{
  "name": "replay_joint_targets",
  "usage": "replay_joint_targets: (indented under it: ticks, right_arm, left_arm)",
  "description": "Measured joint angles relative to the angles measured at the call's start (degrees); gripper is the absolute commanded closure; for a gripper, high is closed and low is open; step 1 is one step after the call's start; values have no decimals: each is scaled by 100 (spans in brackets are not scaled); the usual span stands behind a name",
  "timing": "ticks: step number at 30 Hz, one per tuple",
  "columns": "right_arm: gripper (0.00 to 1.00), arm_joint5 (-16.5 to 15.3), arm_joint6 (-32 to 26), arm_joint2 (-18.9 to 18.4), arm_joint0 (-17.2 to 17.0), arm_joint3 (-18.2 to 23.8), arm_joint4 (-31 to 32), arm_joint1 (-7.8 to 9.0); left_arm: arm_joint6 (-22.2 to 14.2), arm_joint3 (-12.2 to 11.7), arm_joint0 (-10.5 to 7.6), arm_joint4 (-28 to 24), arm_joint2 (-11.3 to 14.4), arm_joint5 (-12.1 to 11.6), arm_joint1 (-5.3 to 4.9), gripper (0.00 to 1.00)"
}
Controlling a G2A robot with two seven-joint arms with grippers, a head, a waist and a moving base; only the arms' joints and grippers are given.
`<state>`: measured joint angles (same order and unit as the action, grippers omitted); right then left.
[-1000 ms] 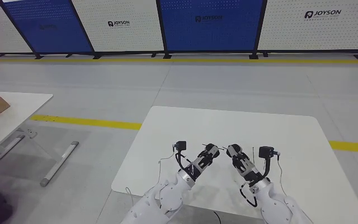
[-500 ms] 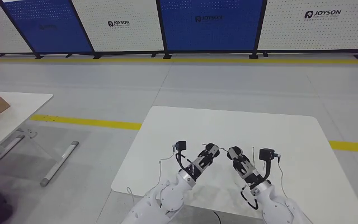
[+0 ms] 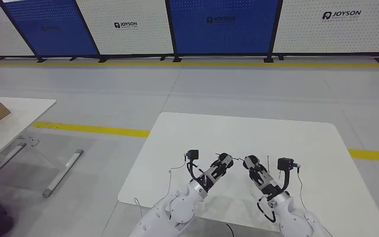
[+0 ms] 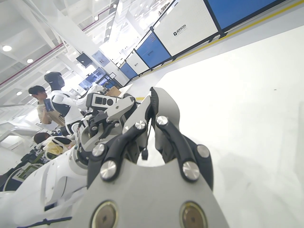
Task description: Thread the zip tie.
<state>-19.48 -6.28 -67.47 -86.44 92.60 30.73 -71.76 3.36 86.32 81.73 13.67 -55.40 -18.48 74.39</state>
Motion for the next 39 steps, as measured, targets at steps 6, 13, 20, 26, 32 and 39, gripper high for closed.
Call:
replay_joint_targets:
  ticks: [6, 13, 20, 26, 32, 39]
  right_arm:
    - [100, 16, -100, -38, -12, 20, -57, 9]
    - [100, 31, -92, -35, -14, 21, -55, 7]
    - [100, 63, -167, -24, -15, 39, -22, 9]
    - [100, 48, -176, -8, -1, 49, -29, 6]
    - [100, 32, -147, -6, 4, 77, -56, 2]
    - [100, 78, -194, 40, 60, 37, -53, -8]
  left_arm:
    - [-593, 116, -9, -65, -222, 294, -74, 100]
    - [-591, 145, -2, -132, -209, 271, -70, 100]
    - [-638, 274, 58, -354, -311, 74, -92, 100]
    - [-576, 278, 74, -366, -368, 73, -102, 100]
    - [-517, 208, 30, -269, -318, 145, -92, 100]
    - [-505, 150, -21, -282, -257, 141, -76, 100]
